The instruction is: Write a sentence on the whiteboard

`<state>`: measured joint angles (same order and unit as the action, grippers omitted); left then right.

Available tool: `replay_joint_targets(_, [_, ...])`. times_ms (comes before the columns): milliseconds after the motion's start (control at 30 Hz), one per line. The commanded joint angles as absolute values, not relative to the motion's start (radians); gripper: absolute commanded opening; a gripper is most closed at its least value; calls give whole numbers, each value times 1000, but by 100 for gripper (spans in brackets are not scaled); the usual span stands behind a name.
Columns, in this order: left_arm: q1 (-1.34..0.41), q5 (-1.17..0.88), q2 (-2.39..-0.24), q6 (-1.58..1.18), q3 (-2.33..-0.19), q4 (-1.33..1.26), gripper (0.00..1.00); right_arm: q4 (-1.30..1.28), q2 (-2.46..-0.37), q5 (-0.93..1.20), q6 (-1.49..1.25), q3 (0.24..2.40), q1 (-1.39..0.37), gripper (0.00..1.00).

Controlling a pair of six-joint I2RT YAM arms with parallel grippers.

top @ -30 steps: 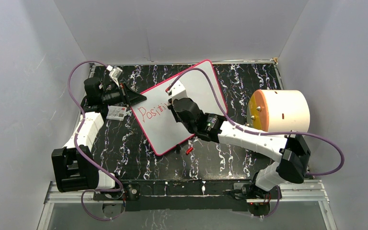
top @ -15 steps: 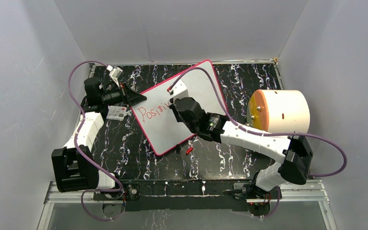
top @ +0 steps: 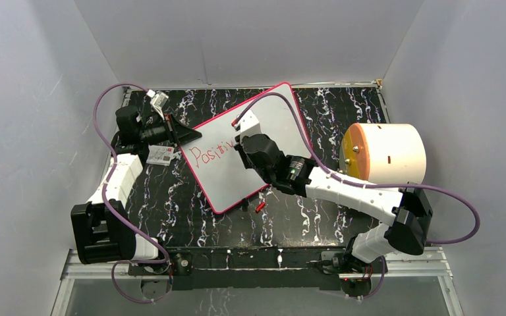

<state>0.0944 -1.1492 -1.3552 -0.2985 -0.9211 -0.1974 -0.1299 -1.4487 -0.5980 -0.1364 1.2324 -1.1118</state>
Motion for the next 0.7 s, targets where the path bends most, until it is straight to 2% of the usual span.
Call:
replay_joint_targets(0, [95,-1037,-1387,-212,-910,-130,0,-107,-1446,-607,-151,1235,-1107,0])
replay_joint_targets(667, [94,-1040,-1393,-210,-910,-130,0,-81,-1484,-607,-137,1248,-1100,0])
